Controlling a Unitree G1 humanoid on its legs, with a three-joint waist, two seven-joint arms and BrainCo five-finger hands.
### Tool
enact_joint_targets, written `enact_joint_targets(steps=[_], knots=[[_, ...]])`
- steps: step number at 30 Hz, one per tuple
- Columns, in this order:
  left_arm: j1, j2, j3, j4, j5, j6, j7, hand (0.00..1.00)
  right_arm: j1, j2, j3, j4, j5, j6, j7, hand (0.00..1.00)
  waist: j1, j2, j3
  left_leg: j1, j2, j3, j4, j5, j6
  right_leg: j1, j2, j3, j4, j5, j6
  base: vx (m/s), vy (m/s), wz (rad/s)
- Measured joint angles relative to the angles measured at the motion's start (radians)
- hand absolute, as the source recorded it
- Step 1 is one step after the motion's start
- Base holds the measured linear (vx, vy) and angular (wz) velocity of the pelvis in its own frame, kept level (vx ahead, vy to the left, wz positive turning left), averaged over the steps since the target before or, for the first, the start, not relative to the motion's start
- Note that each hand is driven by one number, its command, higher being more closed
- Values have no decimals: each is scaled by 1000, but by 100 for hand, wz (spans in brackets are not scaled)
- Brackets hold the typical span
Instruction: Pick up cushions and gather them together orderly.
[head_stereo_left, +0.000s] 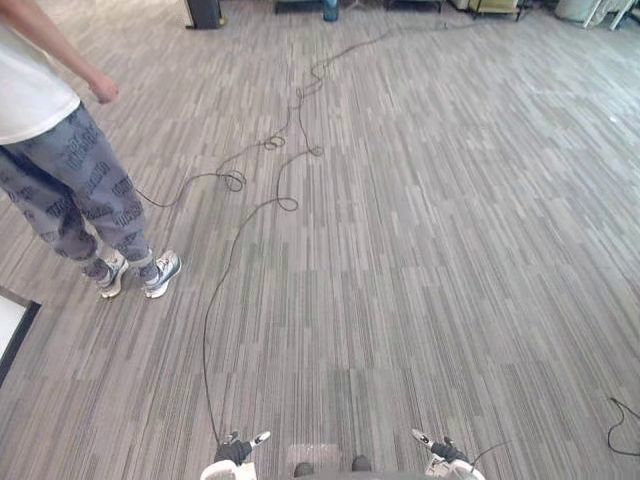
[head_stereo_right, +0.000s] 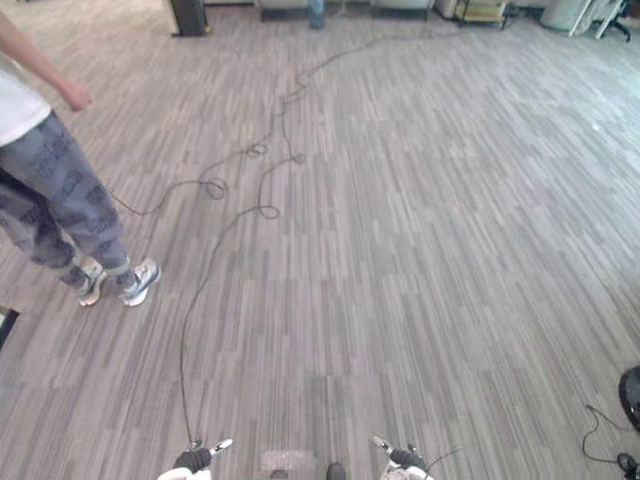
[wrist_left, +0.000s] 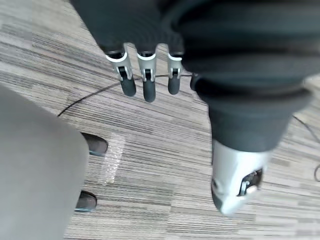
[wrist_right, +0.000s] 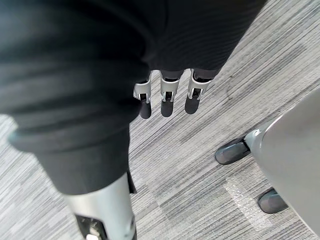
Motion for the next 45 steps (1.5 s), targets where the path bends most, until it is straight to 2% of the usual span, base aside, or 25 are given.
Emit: enact_joint_targets(steps=[4, 6, 9, 10, 13, 15, 17, 19, 21, 23, 24, 27, 29, 31, 33, 34, 35, 36, 38, 39, 40, 41, 42, 43, 45], knots=[[5, -7, 56, -41, -24, 1, 0, 0, 8, 30, 3, -45, 18, -5, 3, 0, 4, -23, 22, -45, -2, 24, 136, -91, -18, -81, -14, 3, 211, -127, -12, 56, -38, -2], [11, -19, 91, -79, -28, 1, -5, 0, 28, 36, 21, -86, 31, -8, 3, 0, 6, -26, 36, -151, 10, 62, 431, -195, -41, -77, -17, -1, 277, -197, -33, 36, -85, 9], [14, -26, 91, -131, -30, 1, -7, 0, 35, 30, 54, -120, 33, -8, -1, 0, 17, -19, 47, -349, 87, 138, 817, -231, -35, -31, -10, -21, 281, -242, -66, 111, -51, 17], [14, -28, 90, -135, -32, 1, -7, 0, 37, 25, 65, -119, 36, -6, -2, 0, 17, -17, 46, -384, 107, 154, 832, -246, -40, -9, -12, -28, 274, -256, -65, 194, -31, 21], [12, -33, 88, -158, -49, -6, -7, 0, 34, 33, 79, -120, 36, -5, -2, 0, 43, -24, 44, -456, 133, 204, 680, -231, -35, 67, -34, -29, 213, -265, -31, 362, 37, 7], [13, -33, 88, -166, -50, -8, -6, 0, 32, 40, 78, -120, 35, -5, -2, 0, 53, -36, 36, -479, 110, 219, 568, -179, -33, 108, -68, -21, 171, -271, -10, 478, 143, -19], [16, -37, 83, -175, -50, -11, -4, 0, 20, 47, 81, -120, 34, -6, -1, 0, 74, -43, 28, -503, 68, 236, 439, 15, -18, 152, -120, 25, 126, -268, 33, 605, 230, -46], [4, -28, 71, -169, -48, -10, -4, 0, 17, 65, 74, -119, 29, -3, 2, 0, 76, -59, 0, -482, 37, 268, 459, -25, 58, 139, -172, 68, 163, -205, 125, 691, 289, -19], [2, -21, 67, -172, -47, -7, -3, 0, 24, 73, 69, -127, 27, 4, 11, 0, 76, -76, -6, -407, 22, 268, 450, -43, 86, 128, -177, 108, 283, -94, 127, 682, 311, -24], [9, -14, 41, -170, -38, -6, -1, 0, 37, 75, 69, -160, 26, 3, 16, 0, 80, -75, 1, -282, 21, 267, 411, -61, 109, 19, -165, 117, 608, 48, 149, 514, 227, -54], [6, -16, 20, -164, -35, -6, -2, 0, 48, 74, 70, -184, 25, -8, 19, 0, 72, -67, 4, -198, 21, 263, 385, -87, 106, -69, -153, 110, 840, 32, 130, 369, 147, -33], [-41, -43, -10, -126, -29, -3, -4, 0, 73, 76, 90, -203, 4, -7, 21, 0, 35, -56, 6, -32, 23, 240, 282, -157, 103, -276, -134, 0, 1060, -83, 65, 436, 93, -1], [-71, -62, 0, -124, -29, -3, -4, 0, 71, 76, 88, -222, -10, -8, 23, 0, 31, -63, 10, 44, 29, 235, 227, -219, 56, -401, -115, -64, 1030, -143, 55, 417, 8, -13], [-82, -80, 14, -87, -29, -2, -5, 0, 66, 72, 72, -232, -8, -16, 26, 0, 12, -53, 21, 117, 48, 231, 219, -253, 66, -461, -81, -134, 848, -171, 38, 509, -61, 5], [-88, -87, 32, -76, -28, 0, -4, 0, 52, 66, 66, -227, -8, -28, 26, 0, -12, -40, 27, 171, 72, 197, 190, -255, 70, -474, -31, -151, 571, -115, 24, 535, -106, 57], [-95, -84, 29, -73, -27, -1, -5, 0, 49, 66, 66, -212, -8, -29, 25, 0, -22, -50, 27, 187, 63, 142, 179, -254, 71, -474, -19, -127, 405, -38, 32, 678, -189, 89], [-97, -84, 28, -63, -26, -3, -6, 0, 46, 60, 65, -189, -8, -30, 25, 0, -26, -50, 28, 213, 59, 94, 174, -254, 71, -475, -14, -100, 374, 59, -6, 723, -235, 74], [-100, -99, 32, -46, -26, -1, -5, 0, 31, 33, 66, -170, -10, -24, 25, 0, -23, -14, 26, 236, 96, 55, 187, -248, 61, -456, 2, -112, 406, 58, -60, 620, -205, 39], [-99, -104, 29, -49, -24, -1, -7, 0, 17, 26, 61, -166, -11, -27, 23, 0, -17, 12, 30, 218, 111, 17, 260, -203, -13, -451, 2, -134, 464, 1, -86, 505, -158, 30], [-98, -103, 30, -49, -20, 0, -7, 0, 14, 26, 62, -169, -10, -29, 23, 0, -20, 26, 33, 161, 117, -9, 419, -149, -75, -418, 6, -150, 482, -38, -101, 760, -239, 34], [-97, -101, 37, -58, -19, 2, -7, 0, 15, 27, 78, -171, -8, -29, 22, 0, -23, 29, 37, 45, 120, -24, 687, -19, -157, -342, 15, -141, 440, -82, -101, 764, -231, 15], [-95, -101, 43, -71, -19, 1, -8, 0, 14, 27, 85, -171, -6, -27, 21, 0, -10, 34, 43, -31, 125, -23, 843, 37, -185, -289, 30, -127, 404, -94, -105, 643, -170, -4], [-92, -99, 43, -77, -19, 1, -10, 0, 14, 30, 88, -172, -6, -27, 20, 0, -6, 35, 50, -64, 135, -10, 926, 22, -167, -257, 41, -117, 381, -96, -107, 589, -87, -45], [-82, -98, 42, -100, -19, -1, -20, 0, 12, 43, 112, -161, -2, -27, 19, 0, 10, 25, 64, -161, 140, 27, 1092, -49, -109, -145, 64, -81, 321, -106, -123, 462, -54, -49], [-64, -94, 30, -148, -19, -4, -23, 0, 21, 60, 150, -156, 1, -24, 19, 0, 33, 3, 69, -283, 153, 100, 1090, -134, -60, -10, 68, -25, 234, -111, -129, 573, -19, -82]])
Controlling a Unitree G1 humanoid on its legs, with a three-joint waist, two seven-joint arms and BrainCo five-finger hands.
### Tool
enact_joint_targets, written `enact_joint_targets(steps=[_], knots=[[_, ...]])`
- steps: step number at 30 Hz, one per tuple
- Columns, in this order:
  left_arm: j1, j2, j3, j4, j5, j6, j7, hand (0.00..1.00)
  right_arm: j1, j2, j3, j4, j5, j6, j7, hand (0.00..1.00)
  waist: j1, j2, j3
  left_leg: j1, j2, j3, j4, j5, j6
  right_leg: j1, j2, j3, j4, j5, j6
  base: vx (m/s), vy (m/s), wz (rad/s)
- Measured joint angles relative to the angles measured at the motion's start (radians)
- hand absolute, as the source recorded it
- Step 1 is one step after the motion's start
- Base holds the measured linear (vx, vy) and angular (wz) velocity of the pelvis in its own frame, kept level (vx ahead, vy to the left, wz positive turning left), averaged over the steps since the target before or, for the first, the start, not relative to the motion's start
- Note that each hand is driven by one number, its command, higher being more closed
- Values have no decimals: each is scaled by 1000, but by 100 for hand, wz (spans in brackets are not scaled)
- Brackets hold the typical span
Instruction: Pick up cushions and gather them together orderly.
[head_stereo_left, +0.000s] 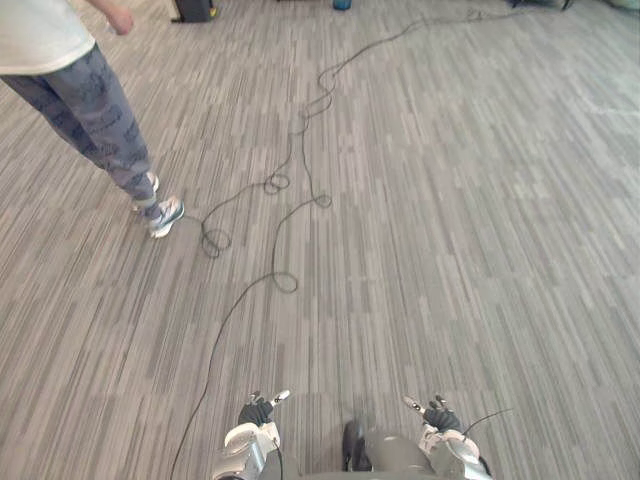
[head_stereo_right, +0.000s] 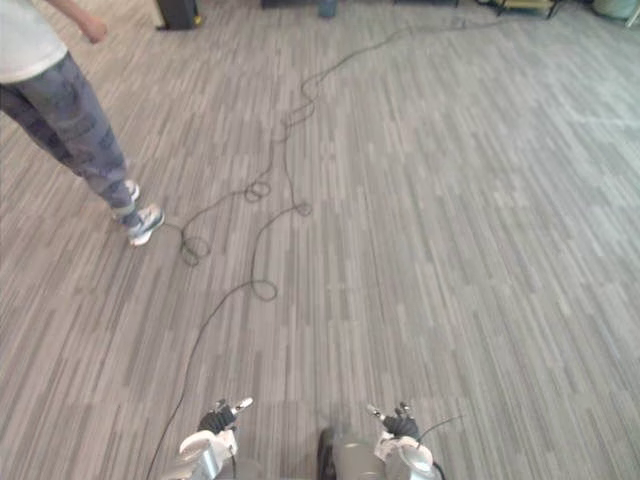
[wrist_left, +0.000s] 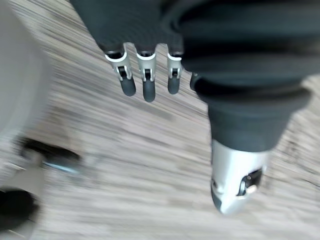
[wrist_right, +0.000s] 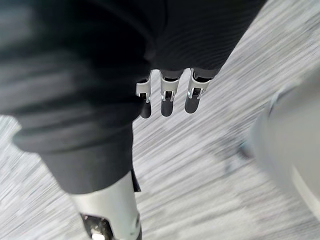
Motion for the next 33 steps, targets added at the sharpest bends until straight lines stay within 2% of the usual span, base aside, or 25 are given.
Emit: enact_joint_targets(steps=[2, 4, 5, 6, 8, 9, 10, 11, 12, 13, 14, 15, 16, 18, 20, 22, 24, 25, 26, 27, 28, 29, 30, 32, 33], knots=[[4, -6, 0, -33, -1, -5, -1, 0, 1, 19, 0, -1, 13, 2, -1, 0, 20, -10, 3, -88, 11, 47, -146, -47, 17, 81, -5, 58, -45, -7, 2, 579, 41, -99], [5, -12, 0, -38, -1, -10, -1, 0, -5, 22, -6, -3, 29, 5, -3, 0, 20, -8, 3, -133, -8, 47, -379, -48, 15, 151, -26, 114, -88, -24, 22, 552, 120, -84], [7, -12, -1, -40, -5, -12, -1, 0, 1, 23, -19, -3, 29, 5, -7, 0, 21, -7, 1, -134, -22, 36, -558, -14, -5, 184, -45, 158, -111, -48, 34, 605, 223, -107], [13, -12, -1, -50, -10, -18, 0, 0, 7, 23, -24, -2, 28, 7, -13, 0, 20, -13, -1, -152, -26, 5, -693, 87, -23, 221, -71, 215, -122, -94, 49, 607, 255, -109], [23, -2, -1, -51, -9, -23, 1, 0, 21, 21, -16, 3, 27, 11, -13, 0, 24, -31, -34, -145, -45, 23, -691, 169, -14, 224, -107, 297, -114, -106, 54, 733, 365, -111], [25, 2, -1, -59, -8, -23, 1, 0, 25, 20, -13, -3, 26, 12, -10, 0, 21, -48, -43, -148, -43, 62, -641, 127, 25, 196, -129, 338, -75, -77, 92, 685, 344, -99], [27, 3, -1, -65, -7, -23, 1, 0, 26, 20, -11, -3, 26, 12, -11, 0, 21, -53, -44, -146, -39, 74, -619, 109, 33, 192, -133, 353, -56, -70, 105, 804, 398, -91], [29, 14, -1, -68, -5, -22, 1, 0, 31, 20, 10, -3, 24, 18, -10, 0, 21, -81, -44, -96, -41, 133, -592, 77, 59, 183, -156, 378, 25, -37, 157, 617, 279, -103], [36, 24, -1, -65, -5, -18, 1, 0, 29, 19, 33, -7, 22, 18, -8, 0, 23, -86, -44, -50, -23, 159, -543, 71, 69, 149, -144, 385, 152, 43, 193, 716, 310, -113], [39, 26, 0, -64, -5, -18, 2, 0, 24, 20, 44, -9, 18, 18, -7, 0, 27, -79, -40, -46, 1, 168, -486, 69, 76, 130, -127, 384, 214, 97, 200, 423, 222, -139], [37, 32, -4, -64, -8, -24, 2, 0, 22, 19, 59, -19, -2, 16, 4, 0, 32, -65, -24, -30, 9, 192, -482, 23, 34, 54, -102, 378, 430, 229, 272, 156, 192, -139], [40, 26, -17, -61, -10, -24, 6, 0, 33, 6, 56, -47, -11, 4, 10, 0, 32, -43, -34, 68, 17, 220, -643, 1, 45, -33, -90, 318, 605, 159, 298, 181, 203, -143], [27, 41, -18, -28, -10, -22, 7, 0, 30, 9, 75, -40, -12, 9, 15, 0, 35, -78, -37, 106, -10, 259, -651, -10, 51, -101, -134, 291, 685, 86, 274, 146, 92, -106], [2, 30, -20, 23, -14, -13, 10, 0, 28, 9, 70, -39, -13, 11, 17, 0, 26, -71, -34, 205, 2, 320, -701, -88, 46, -238, -148, 135, 706, -23, 189, 332, 89, -98], [0, 25, -21, 39, -30, -3, 9, 0, 24, 10, 44, -50, -13, 9, 17, 0, 9, -66, -30, 291, 4, 361, -749, -120, 26, -321, -139, -2, 620, -61, 172, 378, 124, -81], [-5, 14, -16, 63, -30, 3, 5, 0, 20, 9, -8, -43, -13, 5, 16, 0, -10, -63, -28, 403, -5, 405, -817, -128, 18, -356, -119, -130, 438, -52, 159, 566, 112, -32], [-4, 20, -23, 78, -28, 3, 3, 0, 11, 7, -24, -35, -14, 0, 16, 0, -25, -61, -29, 465, -28, 390, -877, -127, 16, -371, -85, -178, 256, 13, 129, 584, 76, 25], [2, 24, -23, 88, -24, 3, -2, 0, 15, 7, -25, -28, -13, -1, 16, 0, -37, -73, -30, 494, -57, 323, -869, -126, 16, -364, -81, -167, 189, 108, 34, 503, 19, 48], [0, 18, -22, 93, -20, 5, -2, 0, 22, 3, -26, -26, -14, -1, 17, 0, -41, -59, -29, 505, -50, 297, -858, -126, 16, -360, -71, -163, 209, 92, -10, 673, -21, 39], [0, 3, -19, 89, -4, 7, -1, 0, 18, -16, -26, -28, -14, 1, 19, 0, -41, -24, -43, 475, -5, 229, -730, -119, 6, -329, -65, -178, 219, 54, -11, 811, -104, 9], [-12, 1, -18, 83, 2, 6, -1, 0, 10, -16, -23, -30, -15, 1, 22, 0, -34, 0, -35, 376, 19, 162, -489, -53, -8, -293, -57, -173, 210, 16, -14, 669, -95, -3], [-12, -1, -15, 81, 2, 6, -1, 0, 6, -16, -21, -32, -15, 1, 22, 0, -34, 8, -32, 337, 26, 137, -403, -10, -12, -273, -51, -162, 197, 8, -14, 796, -86, -38], [-10, -11, 2, 77, 2, 7, -2, 0, -4, -17, -15, -31, -14, 1, 22, 0, -27, 32, -22, 233, 53, 90, -180, 75, -36, -203, -23, -131, 145, 0, -16, 404, -13, -54], [-8, -10, 10, 54, 2, 6, -1, 0, -20, -4, -8, -2, -13, 9, 20, 0, -11, 32, -4, 142, 71, 83, -17, 36, -31, -82, -7, -73, 74, -3, -20, 700, 43, -82], [-8, -7, 6, 27, 2, 2, -2, 0, -18, 6, 0, 1, -11, 11, 18, 0, -2, 16, 5, 86, 69, 85, -14, 8, -21, 5, -17, -43, 23, -3, -20, 621, 62, -67]])
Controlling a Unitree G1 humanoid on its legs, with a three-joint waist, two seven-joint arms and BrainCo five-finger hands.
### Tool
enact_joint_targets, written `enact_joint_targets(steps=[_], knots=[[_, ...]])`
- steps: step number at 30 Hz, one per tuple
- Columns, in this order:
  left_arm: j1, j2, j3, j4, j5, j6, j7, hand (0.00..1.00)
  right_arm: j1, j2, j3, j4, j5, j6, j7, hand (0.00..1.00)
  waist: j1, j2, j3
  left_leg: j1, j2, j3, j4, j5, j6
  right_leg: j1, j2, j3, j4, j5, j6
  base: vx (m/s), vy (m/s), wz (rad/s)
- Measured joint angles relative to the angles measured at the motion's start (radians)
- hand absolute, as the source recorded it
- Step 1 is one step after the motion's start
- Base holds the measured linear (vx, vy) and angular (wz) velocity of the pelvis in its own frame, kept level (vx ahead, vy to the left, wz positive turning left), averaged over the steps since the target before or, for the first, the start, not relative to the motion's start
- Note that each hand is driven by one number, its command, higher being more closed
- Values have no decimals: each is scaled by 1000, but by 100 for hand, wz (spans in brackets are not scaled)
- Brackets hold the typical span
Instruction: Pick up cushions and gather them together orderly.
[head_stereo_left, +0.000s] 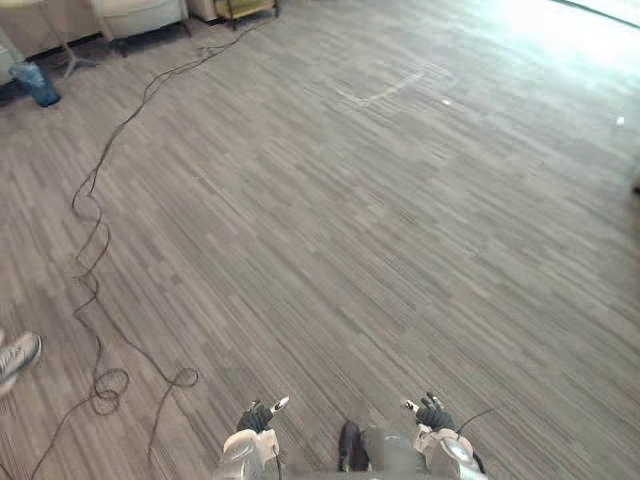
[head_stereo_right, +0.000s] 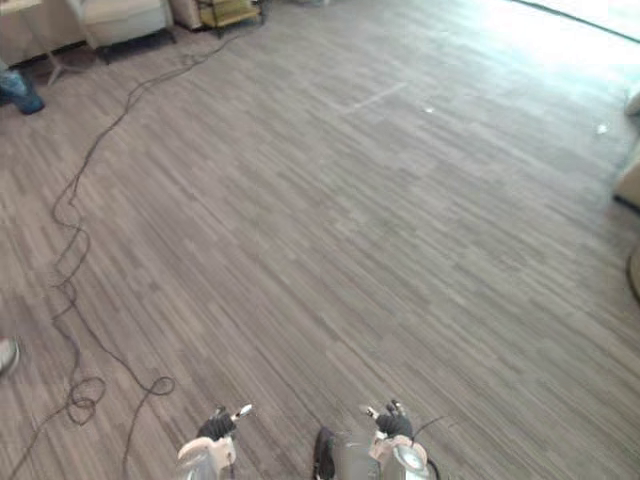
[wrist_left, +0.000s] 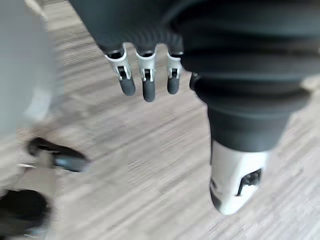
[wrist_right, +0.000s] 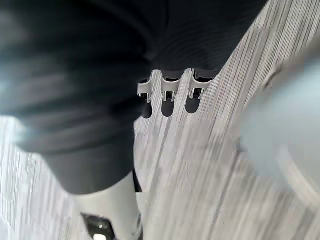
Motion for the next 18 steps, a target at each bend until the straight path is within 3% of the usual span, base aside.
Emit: enact_joint_targets(steps=[1, 2, 4, 6, 7, 8, 9, 10, 12, 13, 15, 16, 18], knots=[[1, 0, -3, -8, 0, -1, 0, 0, 0, 3, 0, -2, 0, 0, 0, 0, 1, -2, 1, -23, 0, 0, -6, -9, 5, 22, -3, 6, -17, 0, 0, 575, 95, -52], [5, 2, -24, -29, -2, -3, -2, 0, 0, 11, 4, -3, 2, 0, -4, 0, 9, -16, 3, -105, -4, 11, -70, -34, 38, 92, -9, 42, -75, -2, -2, 528, 133, -61], [6, -1, -38, -60, -3, -5, -1, 0, -4, 16, -3, -5, 2, 0, -9, 0, 22, -19, 0, -180, -12, 20, -261, -53, 29, 153, -23, 90, -131, -9, 9, 570, 183, -78], [10, 3, -40, -65, -3, -12, 0, 0, -8, 15, -17, -4, 1, -2, -10, 0, 31, -17, -4, -229, -64, -47, -601, 13, -9, 209, -57, 145, -165, -43, 39, 539, 277, -88], [15, 4, -53, -73, -2, -15, 0, 0, 2, 11, -20, 2, 1, -2, -11, 0, 38, -16, -16, -254, -78, -84, -675, 153, -31, 243, -83, 195, -192, -81, 72, 562, 351, -98], [17, 5, -62, -67, -2, -20, 2, 0, 3, 9, -21, 15, 0, -2, -11, 0, 41, -15, -27, -247, -100, -78, -663, 184, -1, 259, -97, 219, -195, -86, 77, 572, 372, -75], [16, 20, -69, -61, 1, -19, 2, 0, 4, 12, -4, 34, 0, 4, -7, 0, 34, -41, -44, -248, -119, -52, -657, 148, 28, 255, -133, 237, -178, -84, 79, 628, 368, -41], [19, 20, -74, -56, 3, -21, 2, 0, 12, 13, -2, 35, -1, 7, -9, 0, 34, -60, -54, -231, -132, -9, -637, 127, 73, 212, -167, 271, -93, -63, 115, 647, 365, -29], [18, 30, -78, -54, 10, -18, 2, 0, 28, 12, 7, 33, -1, 7, -9, 0, 29, -79, -48, -169, -161, 24, -638, 87, 107, 159, -184, 292, 95, -14, 198, 690, 400, -48], [22, 32, -81, -52, 10, -13, 2, 0, 38, 9, 19, 18, -2, 7, -9, 0, 23, -83, -37, -66, -175, 44, -682, 52, 121, 28, -178, 312, 403, 119, 271, 566, 343, -56], [24, 34, -92, -49, 10, -8, 3, 0, 47, 3, 30, -11, -3, 4, -6, 0, 14, -75, -27, 20, -179, 51, -711, 14, 118, -60, -164, 310, 626, 137, 282, 431, 249, -42], [21, 33, -111, -24, 10, 0, 4, 0, 61, 3, 37, -61, -3, -5, -5, 0, 0, -68, -21, 132, -179, 72, -750, -8, 126, -175, -149, 255, 776, 68, 271, 522, 265, -31], [17, 26, -116, -23, 9, 0, 4, 0, 70, 3, 36, -85, -3, -9, -2, 0, -2, -49, -24, 196, -168, 83, -813, -40, 121, -270, -134, 181, 783, 29, 254, 409, 176, -26]])
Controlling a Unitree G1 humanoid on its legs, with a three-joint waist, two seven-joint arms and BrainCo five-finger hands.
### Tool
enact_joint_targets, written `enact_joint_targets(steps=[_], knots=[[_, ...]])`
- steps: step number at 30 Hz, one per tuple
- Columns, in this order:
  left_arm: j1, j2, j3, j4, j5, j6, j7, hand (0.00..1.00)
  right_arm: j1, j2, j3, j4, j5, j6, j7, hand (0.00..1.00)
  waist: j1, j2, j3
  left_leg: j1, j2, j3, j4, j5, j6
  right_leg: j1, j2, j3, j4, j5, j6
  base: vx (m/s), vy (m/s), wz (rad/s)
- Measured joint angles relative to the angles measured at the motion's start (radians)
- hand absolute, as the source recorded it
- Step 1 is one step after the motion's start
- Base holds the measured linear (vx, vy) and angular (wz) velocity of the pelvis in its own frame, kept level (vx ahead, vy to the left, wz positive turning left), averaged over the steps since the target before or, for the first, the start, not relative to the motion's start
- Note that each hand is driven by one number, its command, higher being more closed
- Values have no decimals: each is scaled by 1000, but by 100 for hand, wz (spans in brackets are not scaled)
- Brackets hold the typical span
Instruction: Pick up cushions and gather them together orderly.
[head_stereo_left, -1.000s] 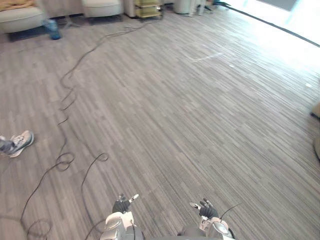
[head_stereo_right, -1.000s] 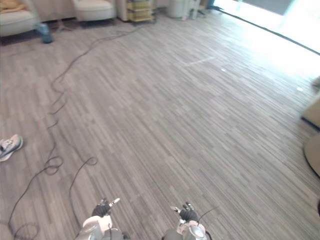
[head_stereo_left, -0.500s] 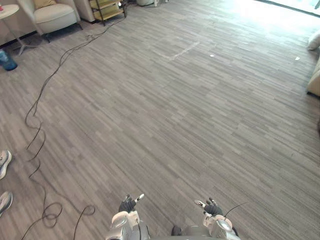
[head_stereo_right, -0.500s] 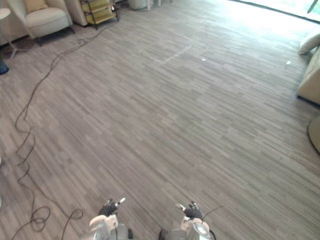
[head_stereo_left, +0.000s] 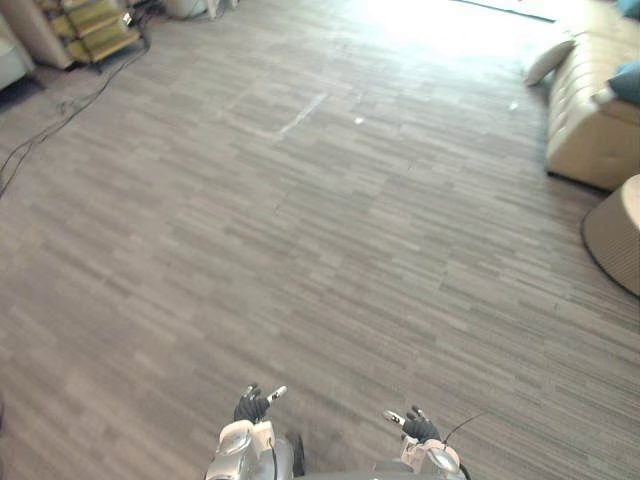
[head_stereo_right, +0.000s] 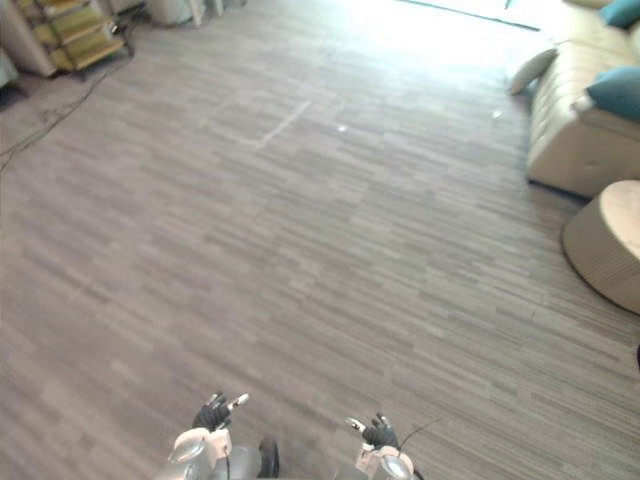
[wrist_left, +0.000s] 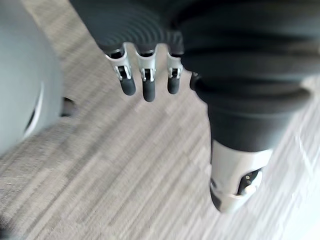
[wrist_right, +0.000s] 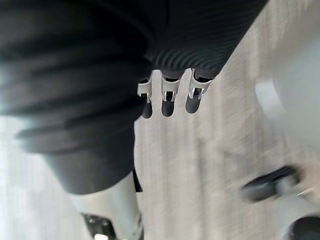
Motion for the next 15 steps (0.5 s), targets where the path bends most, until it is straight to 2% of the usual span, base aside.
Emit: enact_joint_targets(steps=[1, 2, 3, 4, 5, 6, 7, 8, 9, 10, 11, 12, 13, 14, 15], knots=[[-17, 3, 1, 10, -1, 1, 0, 0, -5, 0, -6, -7, 0, -4, 6, 0, -3, -16, 6, 64, -4, 7, -35, -31, -5, -98, 7, -96, -76, -35, -13, 303, 86, -13], [-22, 2, 6, 15, -1, 2, -1, 0, -8, 1, -15, -6, 1, -5, 7, 0, -5, -20, 9, 88, -6, 7, -40, -42, -4, -118, 7, -131, -131, -42, -27, 513, 107, -12], [-27, -5, 11, 25, 0, 3, -1, 0, -14, 1, -47, 1, 2, -6, 7, 0, -16, -20, 10, 143, -6, 10, -67, -62, -5, -133, 21, -208, -297, -36, -46, 492, 54, 3], [-35, -5, 9, 35, 1, 2, -2, 0, -25, 1, -64, 11, 2, -6, 7, 0, -35, -19, 9, 187, -13, 4, -108, -67, -6, -134, 42, -268, -499, 14, -61, 520, 48, 11], [-37, -2, 6, 41, 1, 1, -3, 0, -32, 1, -70, 17, 2, -6, 7, 0, -43, -21, 8, 203, -21, -4, -125, -66, -7, -130, 51, -283, -576, 43, -67, 692, 19, 38], [-41, 4, -4, 57, 5, 1, -6, 0, -39, 1, -80, 34, 2, -6, 5, 0, -53, -34, 9, 240, -49, -37, -140, -66, -6, -131, 59, -294, -703, 102, -103, 631, -15, 36], [-42, 3, -9, 58, 10, 1, -6, 0, -39, -1, -81, 42, 2, -5, 5, 0, -53, -37, 10, 256, -58, -51, -137, -66, -6, -130, 61, -279, -709, 146, -156, 786, -47, 42], [-38, -12, -8, 60, 22, 3, -5, 0, -37, -29, -82, 47, 1, 0, 5, 0, -59, -7, 9, 287, -40, -95, -111, -66, -6, -108, 74, -267, -667, 175, -236, 529, -48, 21], [-31, -23, -4, 56, 29, 3, -6, 0, -39, -40, -82, 46, 0, 0, 5, 0, -52, 27, -4, 259, -19, -139, -5, -57, -21, -97, 77, -281, -632, 121, -241, 660, -70, 19], [-32, -21, -3, 55, 30, 2, -6, 0, -42, -40, -79, 46, 0, 0, 5, 0, -50, 32, -5, 236, -15, -147, 60, -49, -36, -93, 79, -280, -621, 100, -240, 535, -65, 5], [-36, -20, 11, 53, 30, 3, -5, 0, -56, -39, -67, 45, 1, 1, 7, 0, -50, 51, 7, 128, -1, -172, 323, 9, -126, -38, 97, -272, -636, 63, -240, 812, -105, -21], [-28, -19, 18, 44, 29, 3, -5, 0, -66, -40, -32, 44, 3, 1, 6, 0, -41, 72, 17, -8, 45, -179, 634, 151, -212, 44, 130, -246, -692, 44, -247, 681, -69, -35], [-27, -19, 23, 42, 29, 3, -5, 0, -70, -37, -26, 48, 3, 4, 6, 0, -35, 77, 20, -41, 60, -168, 706, 145, -204, 73, 141, -236, -707, 40, -251, 781, -32, -78], [-20, -16, 35, 23, 29, 3, -4, 0, -77, -16, -9, 54, 4, 10, 4, 0, -19, 70, 30, -122, 92, -139, 842, 100, -148, 158, 163, -198, -752, 24, -264, 612, 25, -90], [4, -6, 31, -14, 28, 1, -4, 0, -87, 10, 15, 54, 3, 13, 3, 0, -1, 48, 41, -206, 101, -120, 849, 57, -102, 255, 161, -152, -807, 0, -269, 698, 47, -112]])
